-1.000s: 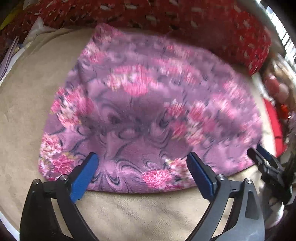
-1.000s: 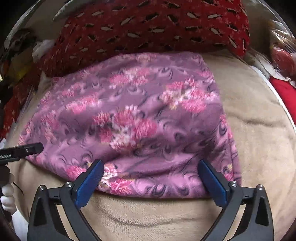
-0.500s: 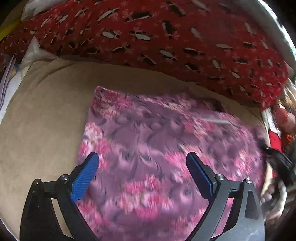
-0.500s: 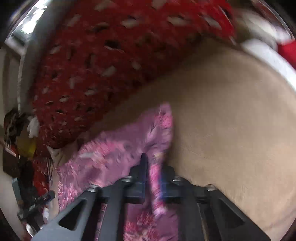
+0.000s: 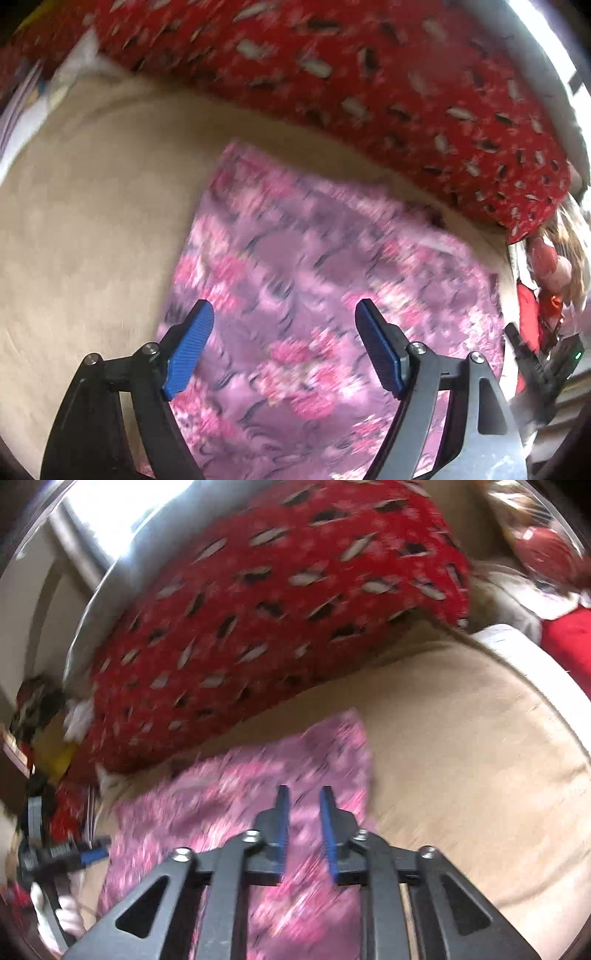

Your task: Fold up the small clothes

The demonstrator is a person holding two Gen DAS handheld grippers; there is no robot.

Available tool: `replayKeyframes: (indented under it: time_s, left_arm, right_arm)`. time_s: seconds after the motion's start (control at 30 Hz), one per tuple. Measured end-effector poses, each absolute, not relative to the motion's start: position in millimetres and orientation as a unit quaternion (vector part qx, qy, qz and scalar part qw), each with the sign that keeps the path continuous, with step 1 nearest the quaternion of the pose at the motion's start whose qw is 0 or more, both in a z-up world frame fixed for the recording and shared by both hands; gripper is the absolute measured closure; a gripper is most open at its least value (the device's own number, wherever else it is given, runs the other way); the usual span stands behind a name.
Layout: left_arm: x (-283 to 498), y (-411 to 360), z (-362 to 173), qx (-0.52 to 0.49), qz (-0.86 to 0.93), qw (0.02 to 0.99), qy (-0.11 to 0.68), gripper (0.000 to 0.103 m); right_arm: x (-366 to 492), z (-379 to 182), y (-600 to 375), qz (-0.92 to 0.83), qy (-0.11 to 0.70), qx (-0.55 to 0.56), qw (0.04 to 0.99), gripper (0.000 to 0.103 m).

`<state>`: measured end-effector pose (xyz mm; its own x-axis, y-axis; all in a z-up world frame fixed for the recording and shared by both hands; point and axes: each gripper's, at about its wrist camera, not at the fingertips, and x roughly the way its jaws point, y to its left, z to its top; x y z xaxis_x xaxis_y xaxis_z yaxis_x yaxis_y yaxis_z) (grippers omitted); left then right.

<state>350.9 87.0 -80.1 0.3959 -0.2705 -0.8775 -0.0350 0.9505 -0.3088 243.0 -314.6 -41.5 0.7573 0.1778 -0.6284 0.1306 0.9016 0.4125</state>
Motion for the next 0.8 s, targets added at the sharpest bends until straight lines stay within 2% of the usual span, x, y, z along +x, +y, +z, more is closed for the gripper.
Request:
replayKeyframes:
  time_s: [0.03, 0.07, 0.13, 0.3, 0.43, 0.53, 0.63, 0.8]
  left_arm:
    - [352.0, 86.9, -87.7, -0.133, -0.064, 0.816, 0.559, 0.024]
    - [350.8, 87.1, -93.4, -0.124, -0.061, 0.812, 0.568, 0.024]
    - [343.4, 92.7, -81.5, -0.124, -0.076, 0.817, 0.558, 0.025]
    - [336.4, 144.3, -53.8, -0.215, -0.086, 0.818, 0.527, 0.025]
    - [343.1, 172.2, -72.5, -0.23, -0.048, 0.8, 0.552, 0.025]
    - [339.2, 169.3, -99.1, -0.234, -0.054, 0.771, 0.59, 0.025]
    - [330.2, 154.3, -100.8, -0.209, -0.07, 0.779, 0.586, 0.013]
    - [316.5, 123.4, -103.0, -0.214, -0.13, 0.754, 0.607, 0.014]
  right_arm:
    - [249.0, -51.5, -305.0, 0.011, 0.37, 0.209, 0.905, 0.069]
    - [253.9, -66.0, -297.3, 0.006, 0.407, 0.197, 0.892, 0.068]
    - [246.6, -64.1, -283.0, -0.018, 0.393, 0.161, 0.905, 0.067]
    - [227.2, -36.4, -261.9, 0.034, 0.376, 0.147, 0.914, 0.065]
    - [231.5, -54.4, -243.5, 0.056, 0.403, 0.123, 0.905, 0.061]
    - [231.6, -67.8, -238.5, 0.052, 0.386, 0.109, 0.915, 0.059]
    - [226.8, -71.6, -236.4, 0.055, 0.369, 0.102, 0.922, 0.057]
    - [226.8, -73.4, -235.5, 0.06, 0.364, 0.103, 0.924, 0.054]
